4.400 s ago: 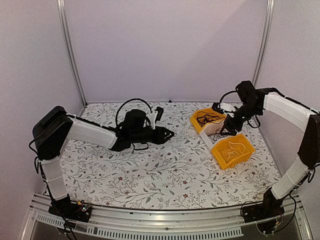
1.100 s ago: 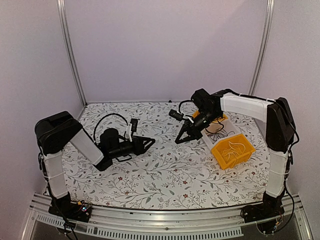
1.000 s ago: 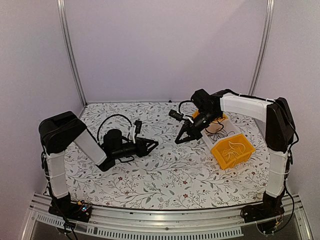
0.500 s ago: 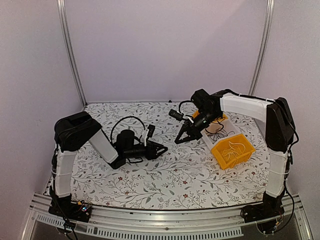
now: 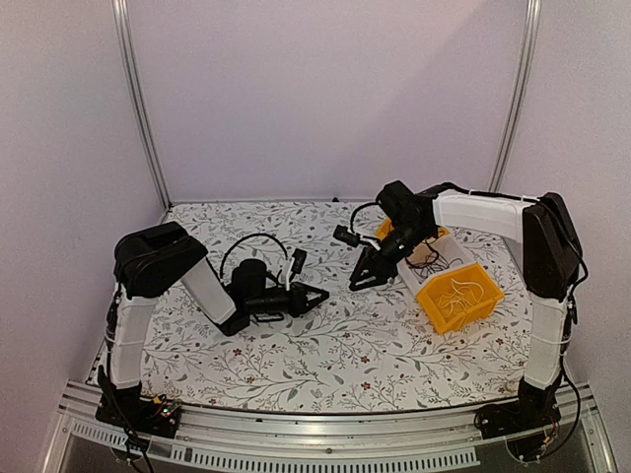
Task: Untangle the cables
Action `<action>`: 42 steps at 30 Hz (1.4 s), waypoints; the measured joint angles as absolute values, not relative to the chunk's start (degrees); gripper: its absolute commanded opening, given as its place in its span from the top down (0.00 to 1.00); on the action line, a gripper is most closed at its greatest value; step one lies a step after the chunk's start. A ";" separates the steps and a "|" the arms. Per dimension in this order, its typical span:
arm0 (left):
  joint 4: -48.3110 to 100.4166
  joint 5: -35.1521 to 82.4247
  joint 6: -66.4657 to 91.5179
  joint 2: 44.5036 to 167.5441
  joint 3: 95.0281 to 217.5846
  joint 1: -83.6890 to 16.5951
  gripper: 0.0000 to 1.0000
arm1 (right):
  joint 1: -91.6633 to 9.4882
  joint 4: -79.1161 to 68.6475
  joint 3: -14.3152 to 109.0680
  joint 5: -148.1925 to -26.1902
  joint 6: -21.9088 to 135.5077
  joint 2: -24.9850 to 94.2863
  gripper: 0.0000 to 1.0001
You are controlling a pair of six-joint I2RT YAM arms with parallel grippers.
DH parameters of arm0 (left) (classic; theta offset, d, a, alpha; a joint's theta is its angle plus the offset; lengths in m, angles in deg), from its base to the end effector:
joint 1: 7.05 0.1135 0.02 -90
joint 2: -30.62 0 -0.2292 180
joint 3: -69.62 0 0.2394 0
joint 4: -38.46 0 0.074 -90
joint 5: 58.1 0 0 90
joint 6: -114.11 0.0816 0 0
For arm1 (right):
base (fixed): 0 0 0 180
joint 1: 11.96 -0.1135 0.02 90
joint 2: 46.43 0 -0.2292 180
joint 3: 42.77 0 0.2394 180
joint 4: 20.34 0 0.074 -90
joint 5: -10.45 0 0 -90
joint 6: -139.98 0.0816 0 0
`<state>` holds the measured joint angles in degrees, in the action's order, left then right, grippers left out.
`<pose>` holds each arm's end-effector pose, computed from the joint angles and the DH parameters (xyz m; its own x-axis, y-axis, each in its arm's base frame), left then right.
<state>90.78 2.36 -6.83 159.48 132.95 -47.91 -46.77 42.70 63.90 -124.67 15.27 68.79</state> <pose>0.2793 -0.2948 0.0409 -0.6275 -0.0486 -0.7771 0.7107 0.3719 -0.5972 0.2921 0.2735 0.1604 -0.3064 -0.7024 -0.6424 -0.9258 0.0628 0.3728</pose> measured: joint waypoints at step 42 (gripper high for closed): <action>90.62 3.82 -21.59 158.14 131.32 -46.62 1.00 | -50.18 39.88 74.24 -116.81 25.14 83.85 1.00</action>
